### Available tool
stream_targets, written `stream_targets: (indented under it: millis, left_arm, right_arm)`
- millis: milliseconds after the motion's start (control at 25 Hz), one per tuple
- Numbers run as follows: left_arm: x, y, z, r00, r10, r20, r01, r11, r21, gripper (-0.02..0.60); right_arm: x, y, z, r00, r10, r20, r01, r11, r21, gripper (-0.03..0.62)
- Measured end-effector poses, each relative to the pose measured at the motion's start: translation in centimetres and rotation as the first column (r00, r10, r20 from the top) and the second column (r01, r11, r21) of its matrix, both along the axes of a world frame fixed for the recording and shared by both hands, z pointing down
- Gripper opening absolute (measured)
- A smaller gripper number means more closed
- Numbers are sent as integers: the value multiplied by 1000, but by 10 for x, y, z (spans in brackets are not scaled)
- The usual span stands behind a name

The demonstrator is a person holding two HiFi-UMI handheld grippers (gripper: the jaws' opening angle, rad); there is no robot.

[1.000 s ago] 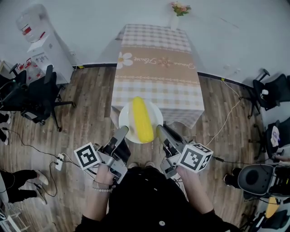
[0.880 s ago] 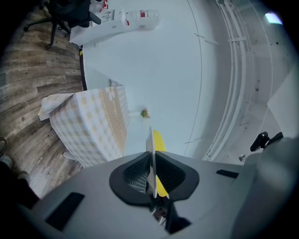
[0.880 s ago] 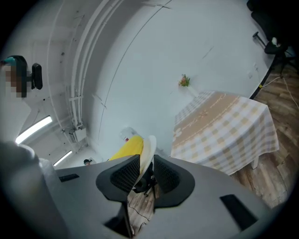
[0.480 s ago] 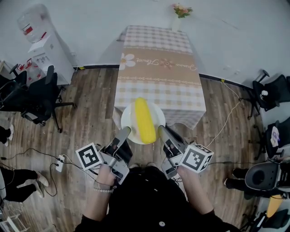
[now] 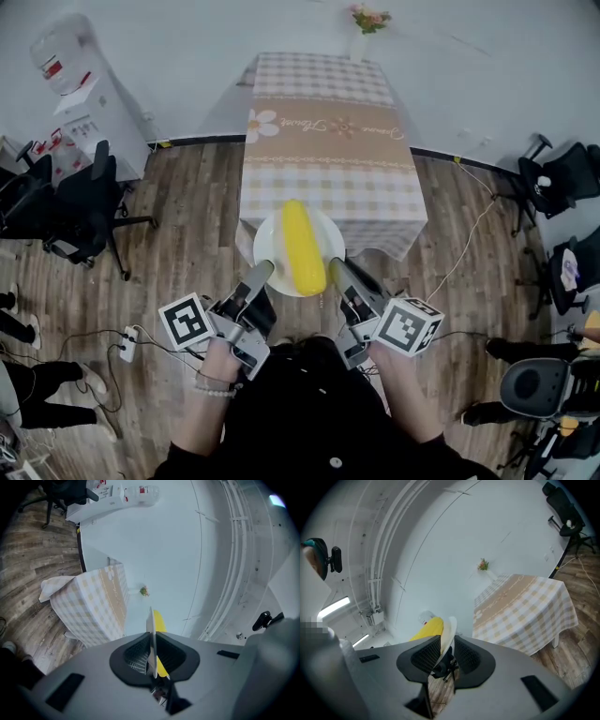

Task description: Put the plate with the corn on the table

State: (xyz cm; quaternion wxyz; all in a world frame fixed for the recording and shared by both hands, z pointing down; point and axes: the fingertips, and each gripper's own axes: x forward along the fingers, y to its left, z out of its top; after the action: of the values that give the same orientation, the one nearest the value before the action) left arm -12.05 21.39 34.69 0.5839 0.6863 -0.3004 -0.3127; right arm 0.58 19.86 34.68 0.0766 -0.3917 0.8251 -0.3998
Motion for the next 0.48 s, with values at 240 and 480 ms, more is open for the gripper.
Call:
stream_targets:
  millis: [240,480]
  left_arm:
    - [-5,6,2,1000,16,7,-16,1000,-3,34]
    - [-3,10,4,1000,21,4,-21,1000,-5,34]
  right_arm:
    - [-4,9,1,1000,22,8,-22,1000,-4,117]
    - [-2,13,1,999,34,6,-34,999,-2,115]
